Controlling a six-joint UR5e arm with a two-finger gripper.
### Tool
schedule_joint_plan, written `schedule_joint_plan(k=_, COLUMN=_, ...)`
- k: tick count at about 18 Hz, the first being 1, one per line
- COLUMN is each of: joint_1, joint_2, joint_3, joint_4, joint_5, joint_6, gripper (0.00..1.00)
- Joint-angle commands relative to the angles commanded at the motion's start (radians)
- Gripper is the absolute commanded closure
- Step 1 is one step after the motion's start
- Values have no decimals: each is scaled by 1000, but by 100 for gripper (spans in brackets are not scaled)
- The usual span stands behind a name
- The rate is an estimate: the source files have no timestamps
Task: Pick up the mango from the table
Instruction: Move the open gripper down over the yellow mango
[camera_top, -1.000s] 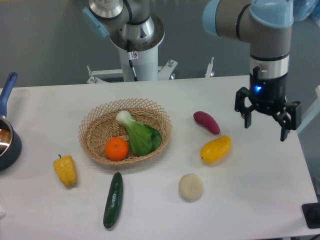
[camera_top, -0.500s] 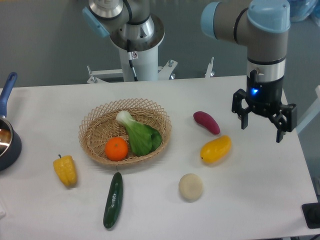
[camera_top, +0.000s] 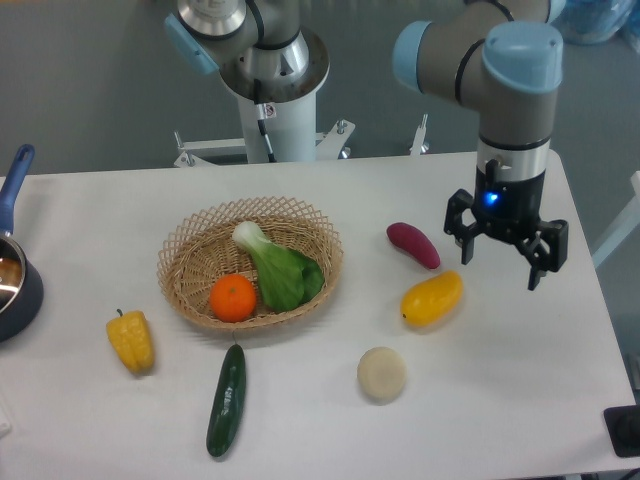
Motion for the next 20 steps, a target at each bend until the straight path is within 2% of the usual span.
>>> schedule_joint_plan(k=2, joint_1=-3, joint_2=-26, joint_3=-14, joint_4=41, joint_5=9, joint_6=-2, gripper=0)
schedule_joint_plan(k=6, joint_1=-5, joint_2=-69, joint_3=-22, joint_4=45, joint_5=95, joint_6=11, gripper=0)
schedule_joint_plan(k=7, joint_1=-5, joint_2=-75, joint_3=-25, joint_4=45, joint_5=103, joint_6=41, gripper=0)
schedule_joint_plan(k=9, joint_1=-5, joint_2=-89, joint_3=-32, joint_4=42, joint_5=135, joint_6=185, gripper=0)
schedule_joint_plan(k=11, joint_1=-3, joint_2=-92, joint_3=-61, joint_4=43, joint_5=164, joint_6=247, gripper=0)
schedule_joint_plan(k=14, joint_1=-3, joint_2=-106, joint_3=-101, joint_4=45, joint_5=161, joint_6=229, gripper=0)
schedule_joint_plan(k=20, joint_1=-2, joint_2=-123, joint_3=-117, joint_4=48, joint_5=138, joint_6=100, gripper=0)
